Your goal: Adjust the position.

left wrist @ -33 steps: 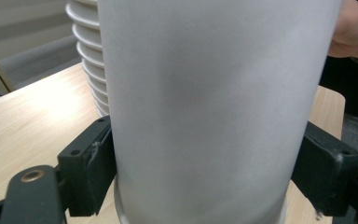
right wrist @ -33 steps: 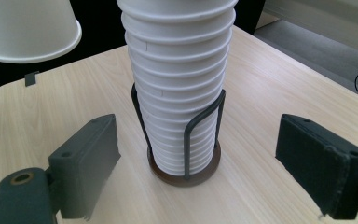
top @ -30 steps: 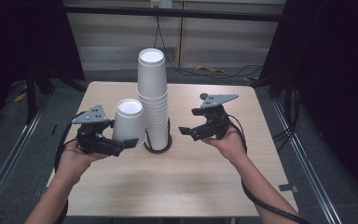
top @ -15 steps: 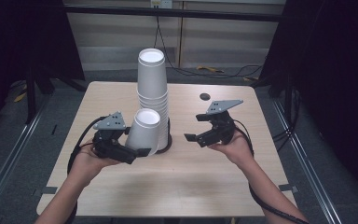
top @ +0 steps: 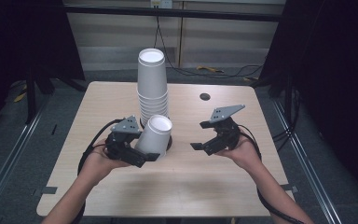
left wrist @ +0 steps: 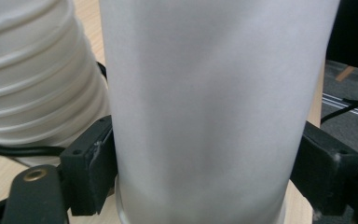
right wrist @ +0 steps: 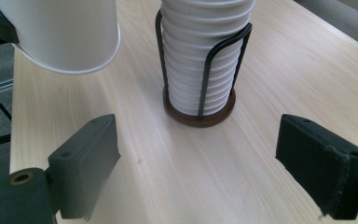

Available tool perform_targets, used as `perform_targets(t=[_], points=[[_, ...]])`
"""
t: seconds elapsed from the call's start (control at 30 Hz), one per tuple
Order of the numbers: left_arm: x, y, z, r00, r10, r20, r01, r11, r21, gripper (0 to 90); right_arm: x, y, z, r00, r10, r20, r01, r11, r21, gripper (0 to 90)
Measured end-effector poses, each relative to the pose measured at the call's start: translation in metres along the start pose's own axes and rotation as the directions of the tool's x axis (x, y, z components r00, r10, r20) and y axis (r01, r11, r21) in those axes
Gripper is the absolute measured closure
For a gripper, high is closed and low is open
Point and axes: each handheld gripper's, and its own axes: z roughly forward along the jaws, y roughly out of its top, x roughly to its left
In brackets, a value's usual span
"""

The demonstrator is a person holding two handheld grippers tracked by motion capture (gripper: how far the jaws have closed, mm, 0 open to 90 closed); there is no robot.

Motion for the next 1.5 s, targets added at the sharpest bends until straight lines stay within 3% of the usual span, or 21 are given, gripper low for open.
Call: perform_targets(t=[0.07, 0.13, 0.63, 1.1, 1.2, 1.23, 1.5], points=[[0.0, 0.0, 0.001, 1.0, -0.002, 0.004, 0.002, 1.0, 0.003, 18.5, 0.0, -0.001, 0.0, 1.0, -0.004, 0.001, 0.004, 1.0, 0.002, 12.6], [-0.003, 0.002, 0.008, 0.9999, 0.016, 0.004, -0.016, 0.9992, 0.036, 18.4, 0.002, -0.002, 0.001, 0.9994, -0.023, -0.024, 0.024, 1.0, 0.017, 13.1], [-0.005, 0.004, 0.024, 0.9989, 0.04, 0.026, -0.042, 0.9937, 0.104, 18.1, 0.005, -0.007, -0.001, 0.9961, -0.082, -0.033, 0.085, 0.991, 0.107, 13.2], [-0.008, 0.007, 0.037, 0.9961, 0.085, 0.025, -0.088, 0.9769, 0.194, 18.0, 0.006, -0.01, -0.001, 0.99, -0.117, -0.079, 0.129, 0.977, 0.172, 15.0], [-0.008, 0.009, 0.039, 0.9953, 0.091, 0.033, -0.096, 0.9712, 0.218, 18.1, 0.008, -0.011, 0.0, 0.9866, -0.139, -0.085, 0.153, 0.969, 0.194, 15.1], [-0.009, 0.009, 0.04, 0.9957, 0.084, 0.038, -0.091, 0.9728, 0.213, 18.1, 0.01, -0.011, 0.0, 0.9875, -0.133, -0.085, 0.147, 0.969, 0.198, 15.1], [-0.01, 0.012, 0.048, 0.9943, 0.098, 0.042, -0.106, 0.9589, 0.263, 18.1, 0.01, -0.009, 0.001, 0.9843, -0.145, -0.101, 0.165, 0.961, 0.223, 15.1]])
